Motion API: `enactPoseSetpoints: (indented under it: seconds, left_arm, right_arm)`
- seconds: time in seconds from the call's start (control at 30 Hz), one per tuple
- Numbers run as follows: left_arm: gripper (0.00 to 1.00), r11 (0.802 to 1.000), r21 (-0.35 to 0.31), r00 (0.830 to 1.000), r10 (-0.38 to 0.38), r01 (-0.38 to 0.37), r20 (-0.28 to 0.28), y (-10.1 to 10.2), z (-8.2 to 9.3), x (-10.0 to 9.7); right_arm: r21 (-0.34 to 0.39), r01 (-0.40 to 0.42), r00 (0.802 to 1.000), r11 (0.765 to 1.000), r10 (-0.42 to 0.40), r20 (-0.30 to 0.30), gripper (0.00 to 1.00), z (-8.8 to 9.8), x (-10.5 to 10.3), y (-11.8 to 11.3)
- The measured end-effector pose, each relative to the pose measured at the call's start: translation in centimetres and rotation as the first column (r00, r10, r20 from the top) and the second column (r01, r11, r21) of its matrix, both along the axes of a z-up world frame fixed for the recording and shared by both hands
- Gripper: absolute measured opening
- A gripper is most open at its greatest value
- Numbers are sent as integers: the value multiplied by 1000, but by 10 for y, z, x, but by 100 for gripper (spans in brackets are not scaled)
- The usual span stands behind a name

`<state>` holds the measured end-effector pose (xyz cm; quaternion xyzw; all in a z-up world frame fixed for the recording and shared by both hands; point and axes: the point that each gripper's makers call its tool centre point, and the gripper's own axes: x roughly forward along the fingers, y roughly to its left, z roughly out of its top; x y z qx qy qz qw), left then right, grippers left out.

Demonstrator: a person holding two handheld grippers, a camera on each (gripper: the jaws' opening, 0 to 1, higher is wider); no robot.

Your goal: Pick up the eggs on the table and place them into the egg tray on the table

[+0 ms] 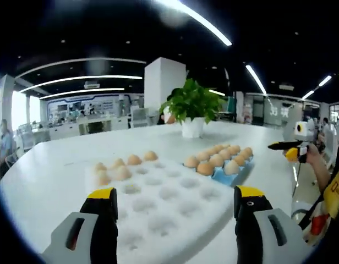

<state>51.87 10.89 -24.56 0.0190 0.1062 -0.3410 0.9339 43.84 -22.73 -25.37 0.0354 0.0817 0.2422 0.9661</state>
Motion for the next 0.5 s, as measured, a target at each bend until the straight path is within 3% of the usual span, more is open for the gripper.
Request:
enactPoseSetpoints:
  seconds: [0.23,0.4,0.5]
  left_arm:
    - [98,996,47,996,74,-72,-56,18,-25,-11]
    - [100,995,1,994,96,-96,-59,21,-21,-18]
    - [100,988,26,988,151,-150,-33,26,-20,-22]
  right_arm:
    - [-11,9,1000,1000,-9,-11,83,-1,-2,-4]
    - [-14,18,1000,1000,-19,-19,83,-2,-4,-7]
    - [-16,27,999,1000,-27,-19,83,-3,-5,-9]
